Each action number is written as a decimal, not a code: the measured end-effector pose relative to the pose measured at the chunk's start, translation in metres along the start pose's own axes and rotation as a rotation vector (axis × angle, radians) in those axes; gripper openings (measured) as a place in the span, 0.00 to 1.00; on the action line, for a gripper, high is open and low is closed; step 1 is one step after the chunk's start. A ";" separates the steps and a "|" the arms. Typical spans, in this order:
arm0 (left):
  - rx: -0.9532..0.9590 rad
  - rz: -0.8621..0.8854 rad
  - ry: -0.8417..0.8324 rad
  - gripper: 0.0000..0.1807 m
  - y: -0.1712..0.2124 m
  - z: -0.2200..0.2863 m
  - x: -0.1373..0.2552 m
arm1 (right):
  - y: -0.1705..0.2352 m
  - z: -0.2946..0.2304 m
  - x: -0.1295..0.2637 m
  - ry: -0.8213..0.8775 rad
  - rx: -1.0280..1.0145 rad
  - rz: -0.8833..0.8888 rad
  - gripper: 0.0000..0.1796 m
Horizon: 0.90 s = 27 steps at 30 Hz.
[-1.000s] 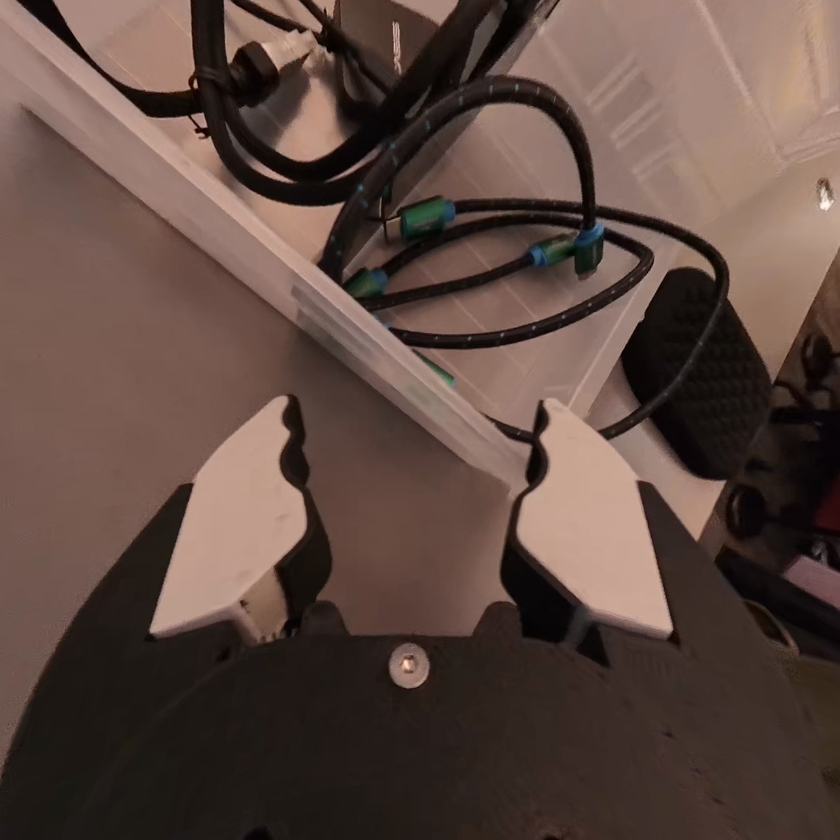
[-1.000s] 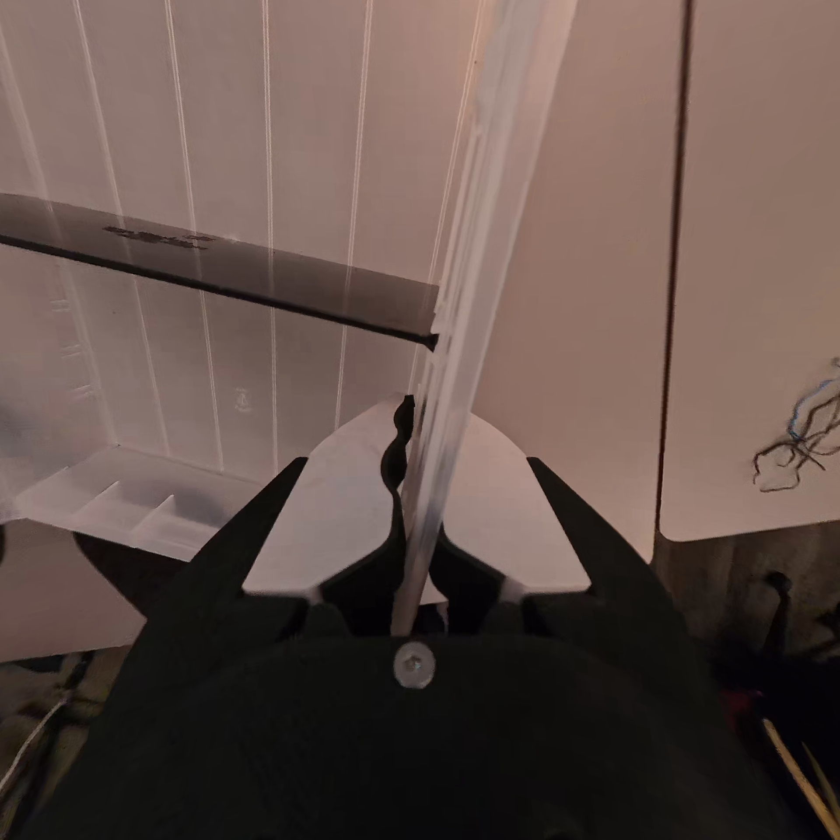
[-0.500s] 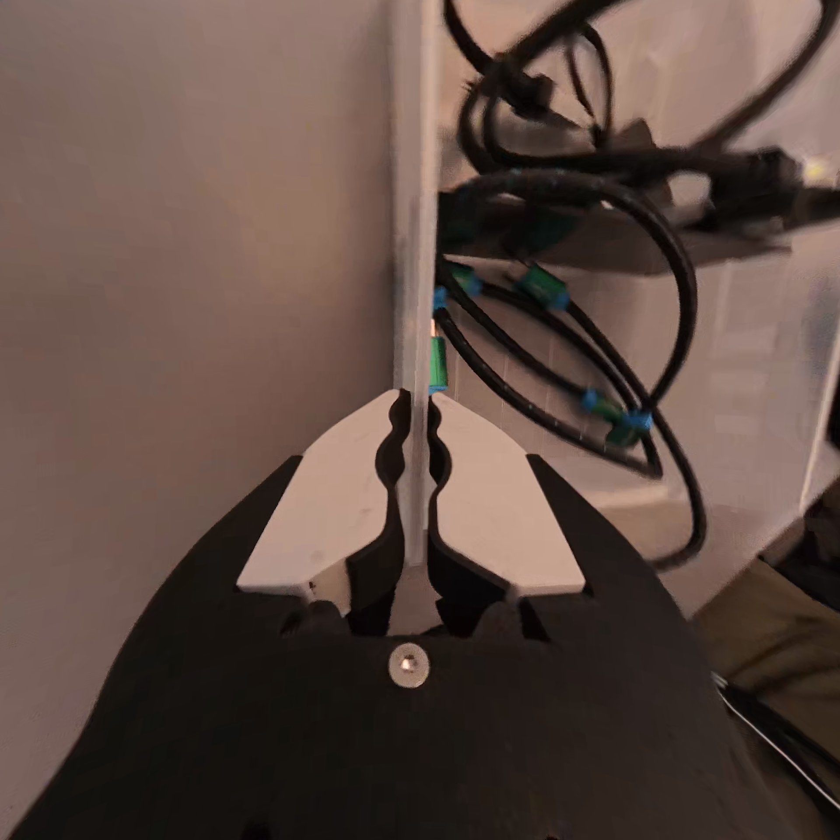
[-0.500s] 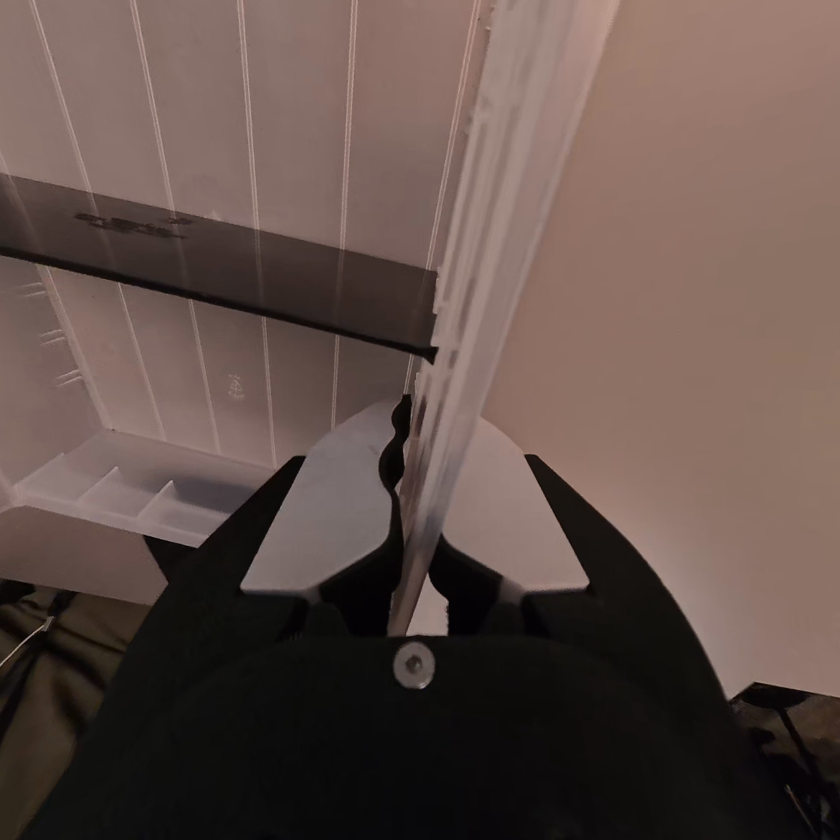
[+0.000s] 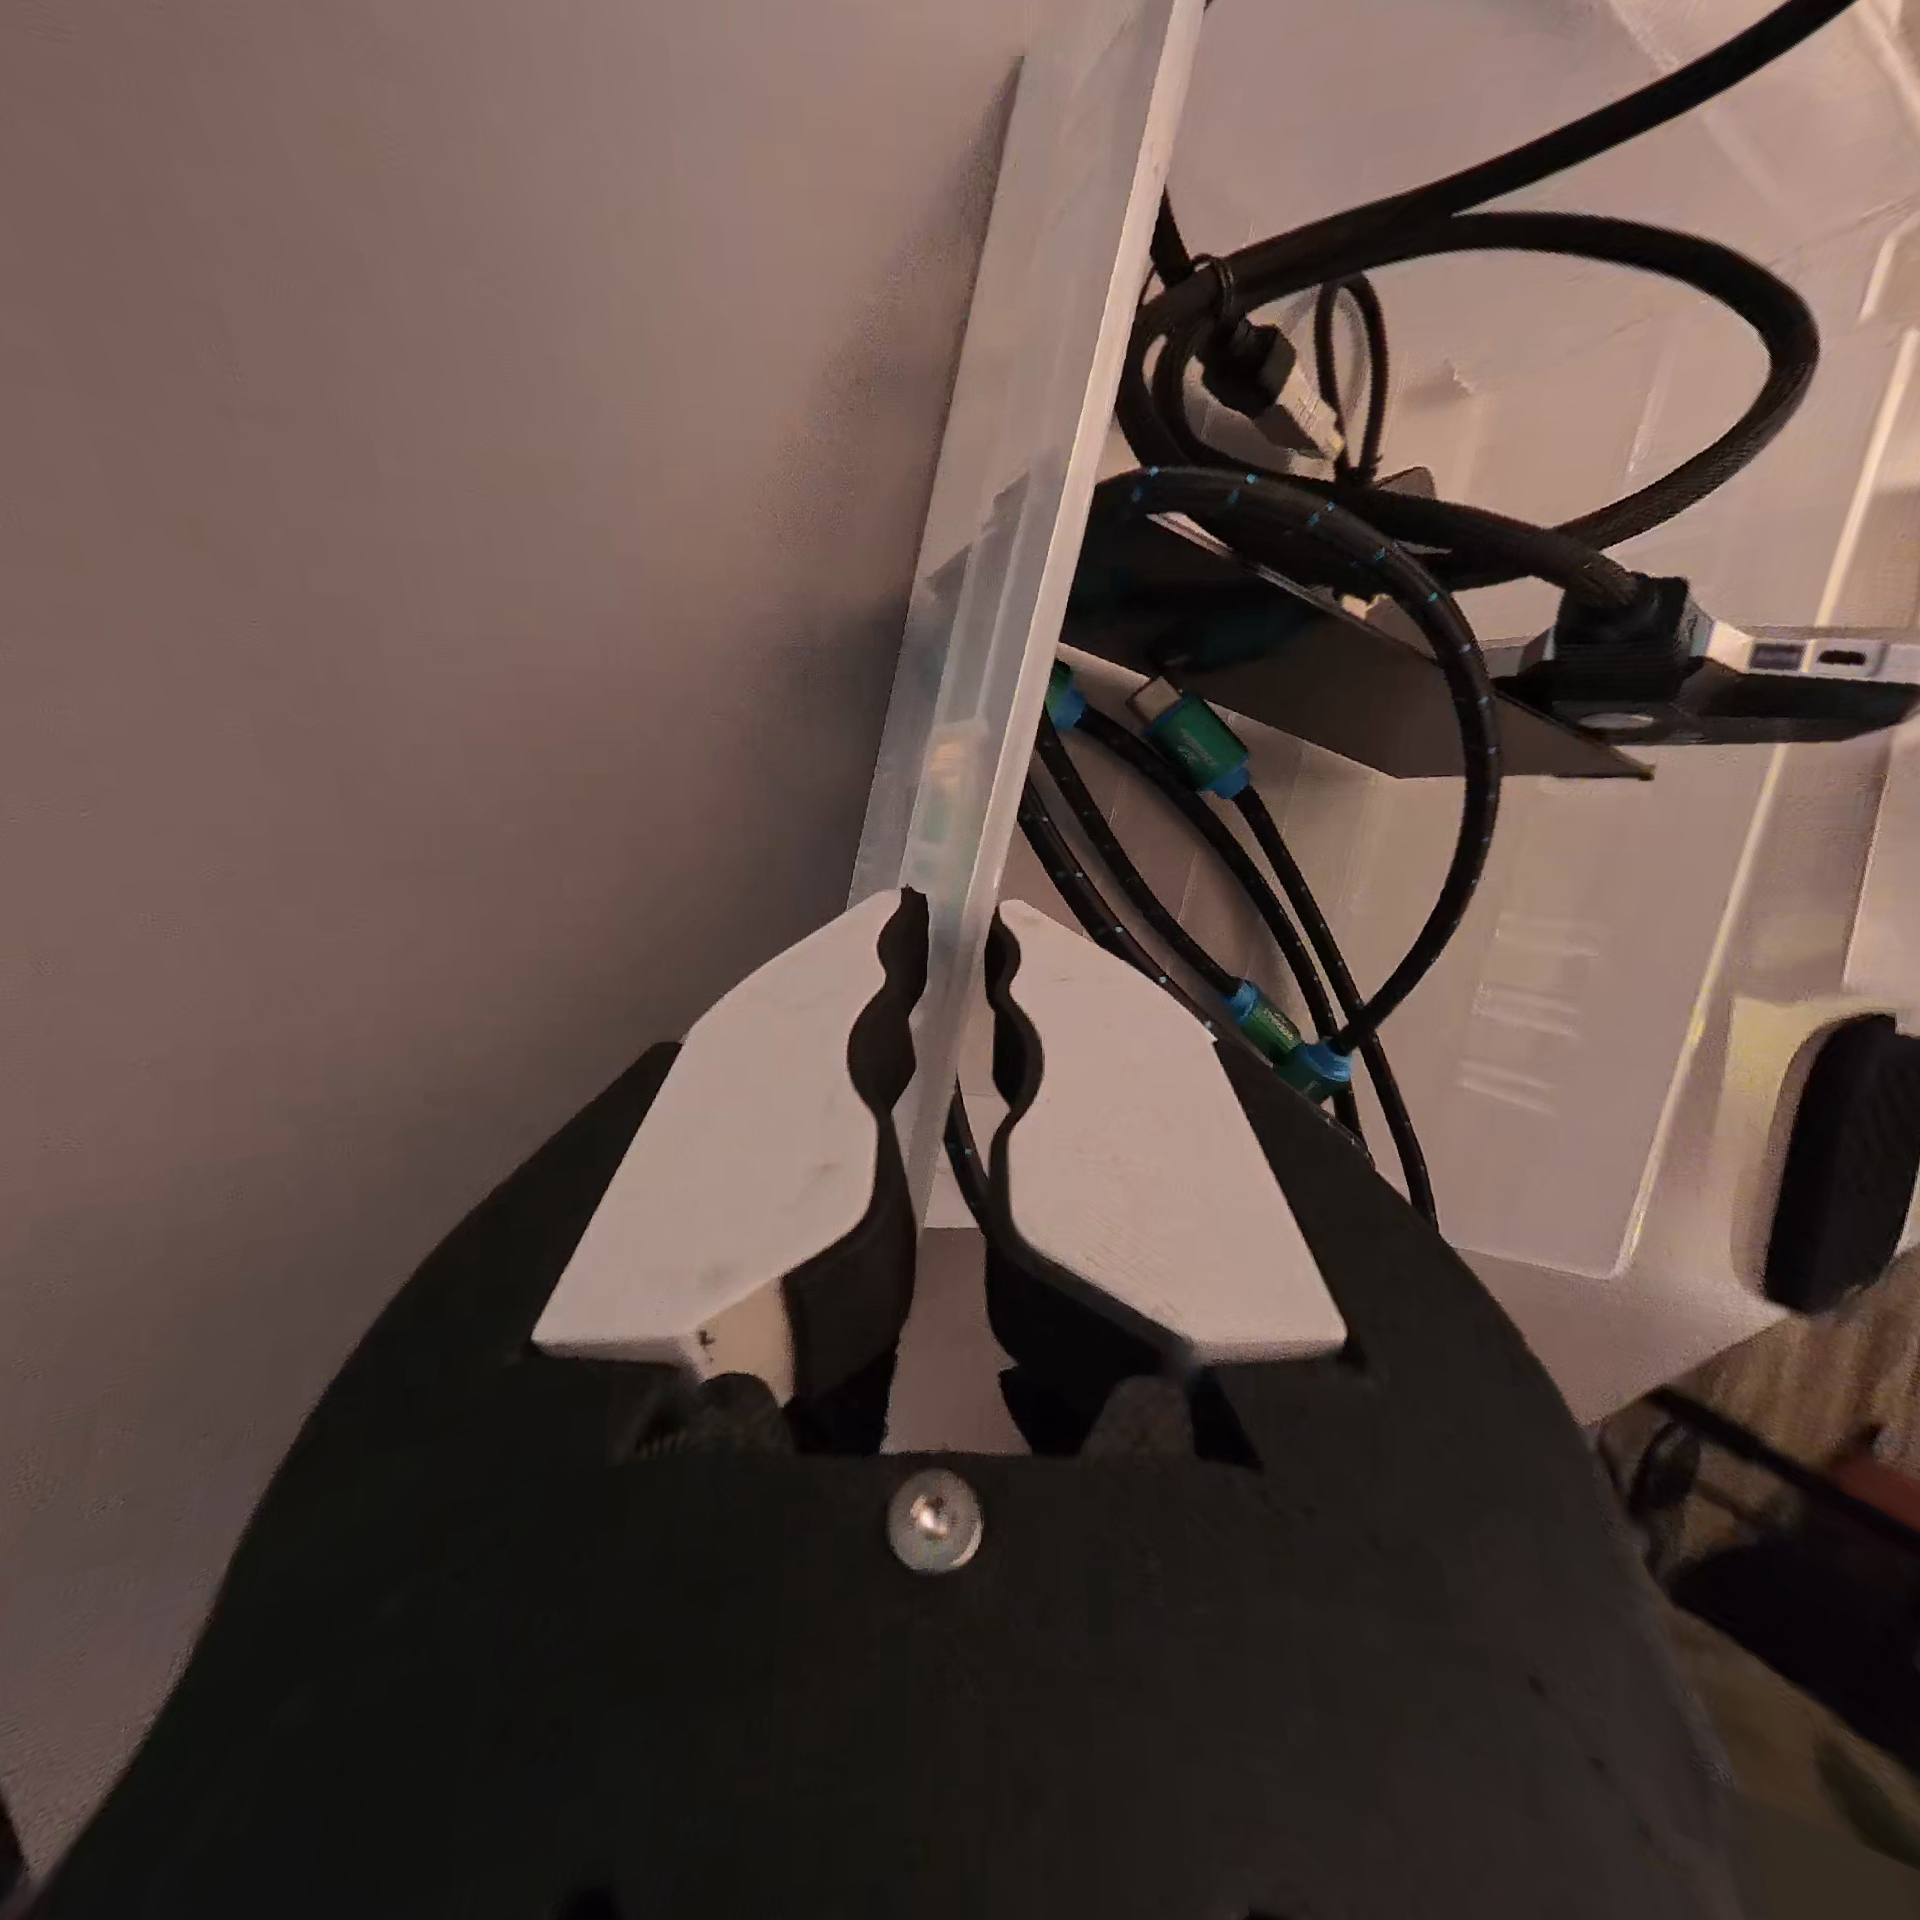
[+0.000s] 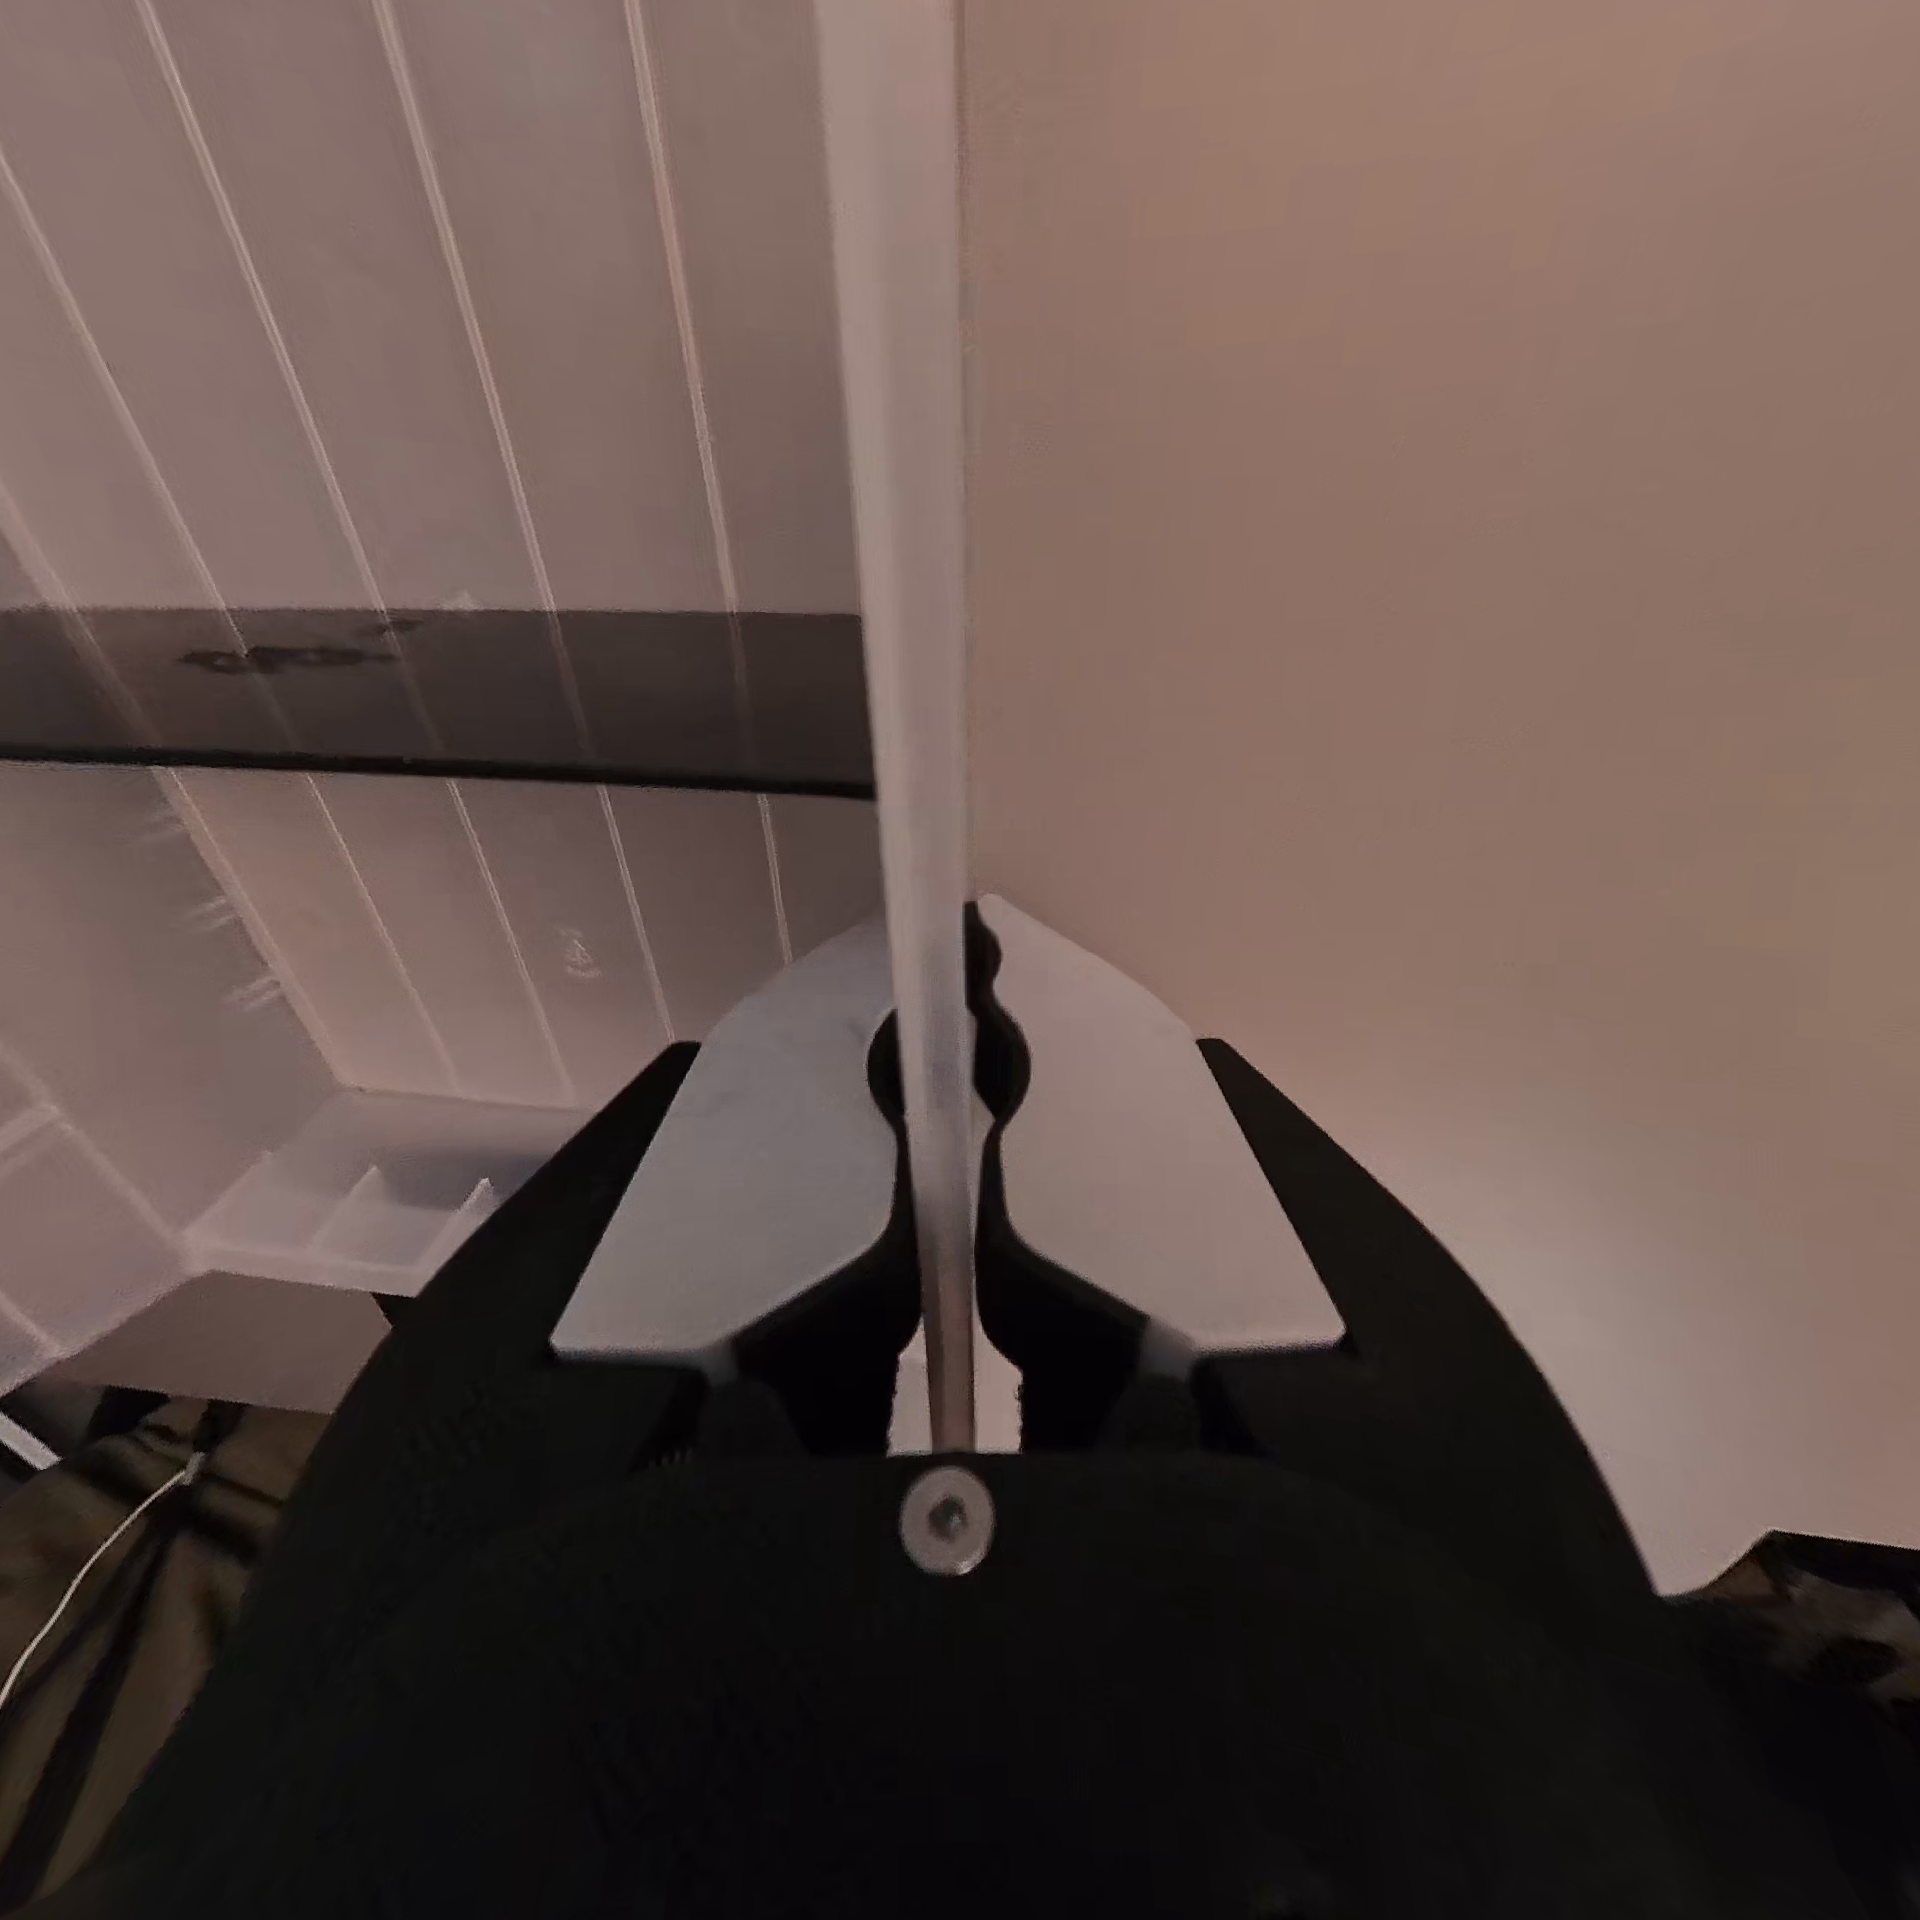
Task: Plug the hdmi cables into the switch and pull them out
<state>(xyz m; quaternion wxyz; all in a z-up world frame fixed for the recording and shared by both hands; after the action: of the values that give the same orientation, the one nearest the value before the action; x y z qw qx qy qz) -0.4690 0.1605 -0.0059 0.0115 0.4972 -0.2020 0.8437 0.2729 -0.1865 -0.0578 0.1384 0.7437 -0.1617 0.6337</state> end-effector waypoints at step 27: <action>0.088 0.027 0.074 0.06 0.010 -0.020 0.011 | -0.001 0.009 0.002 0.012 -0.114 0.001 0.03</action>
<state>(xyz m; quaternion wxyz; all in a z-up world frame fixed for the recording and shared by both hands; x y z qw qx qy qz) -0.4937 0.1564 -0.0090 -0.0140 0.4628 -0.1709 0.8697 0.2819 -0.1891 -0.0569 0.1815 0.7307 -0.1970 0.6280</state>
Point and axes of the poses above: each gripper's, where its closed fingertips meet, x back along the fingers, y out of its underside, z = x × y across the jaws, the point moved 9 cm from there along x, back along the fingers, and after that the axes turned 4 degrees about x, right-handed, at the moved point
